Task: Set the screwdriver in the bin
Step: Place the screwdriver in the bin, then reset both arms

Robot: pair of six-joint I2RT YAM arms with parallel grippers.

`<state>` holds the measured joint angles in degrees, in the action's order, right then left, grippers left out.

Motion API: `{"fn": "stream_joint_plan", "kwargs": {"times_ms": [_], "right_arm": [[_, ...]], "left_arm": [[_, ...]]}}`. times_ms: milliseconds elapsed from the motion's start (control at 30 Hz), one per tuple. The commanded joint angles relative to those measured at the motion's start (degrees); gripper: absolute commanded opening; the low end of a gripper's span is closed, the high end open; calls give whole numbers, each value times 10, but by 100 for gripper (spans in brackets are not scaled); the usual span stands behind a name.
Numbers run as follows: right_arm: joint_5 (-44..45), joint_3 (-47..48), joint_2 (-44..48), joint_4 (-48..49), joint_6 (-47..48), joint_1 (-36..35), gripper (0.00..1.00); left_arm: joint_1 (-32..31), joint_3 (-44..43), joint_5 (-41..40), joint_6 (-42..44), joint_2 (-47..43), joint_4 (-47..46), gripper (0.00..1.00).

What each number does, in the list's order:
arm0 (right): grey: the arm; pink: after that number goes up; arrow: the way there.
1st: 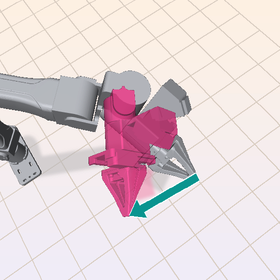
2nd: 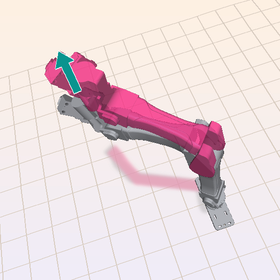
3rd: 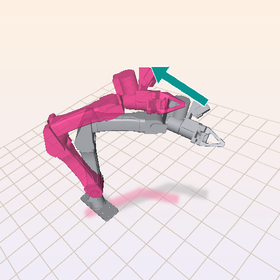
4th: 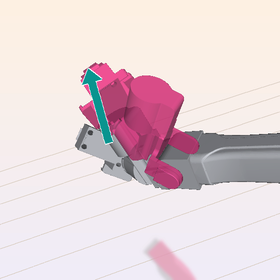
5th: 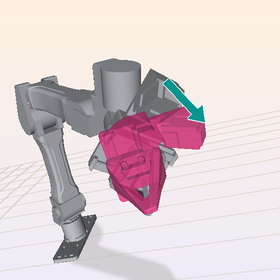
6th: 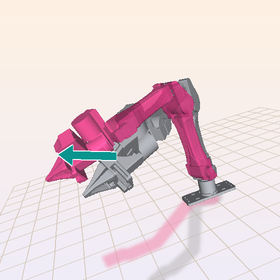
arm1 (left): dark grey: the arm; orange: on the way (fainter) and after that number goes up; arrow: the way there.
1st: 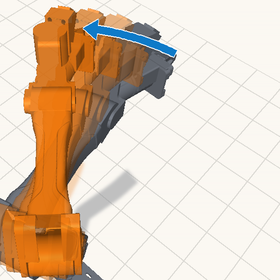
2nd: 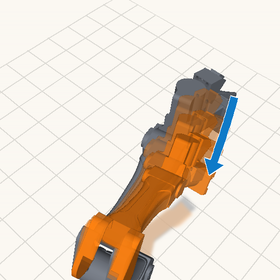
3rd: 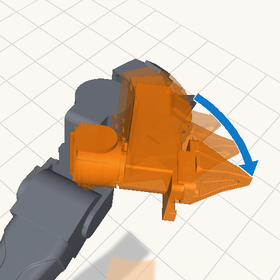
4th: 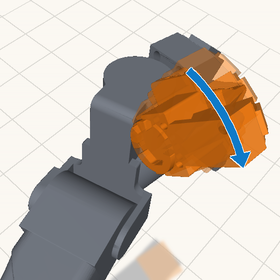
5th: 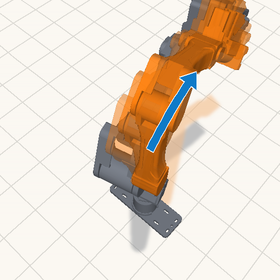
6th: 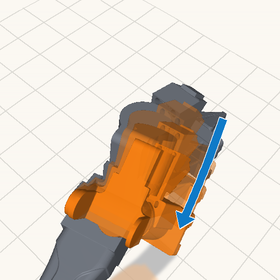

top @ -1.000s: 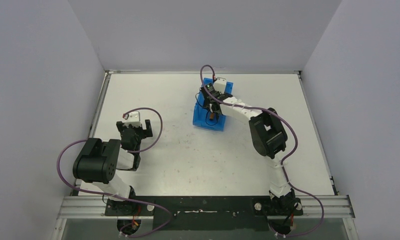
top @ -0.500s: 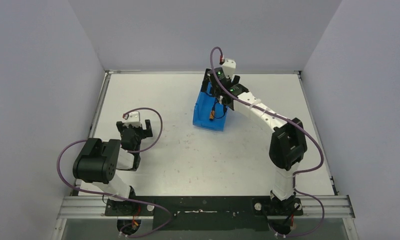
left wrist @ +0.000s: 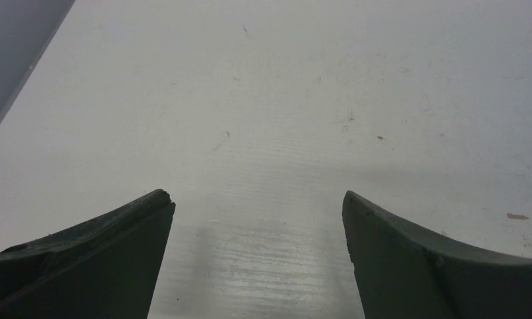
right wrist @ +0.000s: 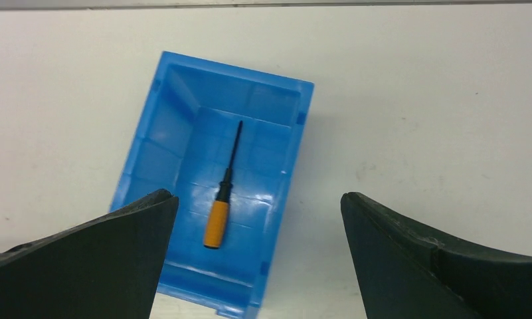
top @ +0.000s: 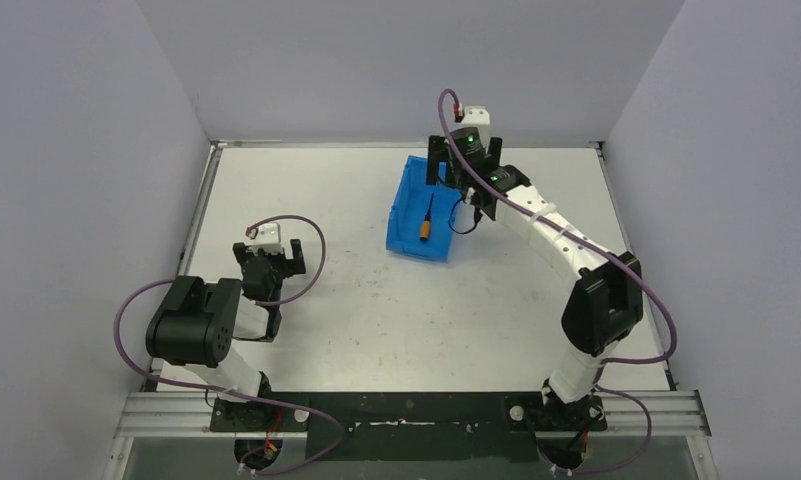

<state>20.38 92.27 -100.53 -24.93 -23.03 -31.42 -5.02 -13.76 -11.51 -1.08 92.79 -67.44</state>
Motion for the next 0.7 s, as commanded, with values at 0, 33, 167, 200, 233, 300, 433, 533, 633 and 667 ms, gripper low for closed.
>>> {"fn": "stream_joint_plan", "kwargs": {"times_ms": [0,33,167,200,233,300,433,533,633,667], "right_arm": [[-101,-23,72,-4,155,58,100],[-120,-28,78,-7,187,70,100],[-89,-55,102,-21,274,95,100],[-82,-64,109,-23,282,105,100],[-80,-71,116,-25,285,115,100],[-92,-86,129,-26,286,146,100],[-139,-109,150,-27,253,227,100],[-159,-133,164,-14,216,292,100],[-176,-166,180,9,218,343,100],[-175,-174,184,14,219,353,100]], "left_arm": [[4,-7,4,-4,-6,-20,97],[4,-7,4,-4,-6,-20,97],[4,-7,4,-5,-6,-20,97],[4,-7,3,-4,-6,-20,97],[4,-7,3,-5,-5,-20,97],[4,-7,4,-4,-6,-20,97],[4,-7,4,-4,-6,-20,97],[4,-7,4,-4,-6,-20,97],[4,-7,4,-4,-6,-20,97],[4,-7,4,-5,-6,-20,97]]}}
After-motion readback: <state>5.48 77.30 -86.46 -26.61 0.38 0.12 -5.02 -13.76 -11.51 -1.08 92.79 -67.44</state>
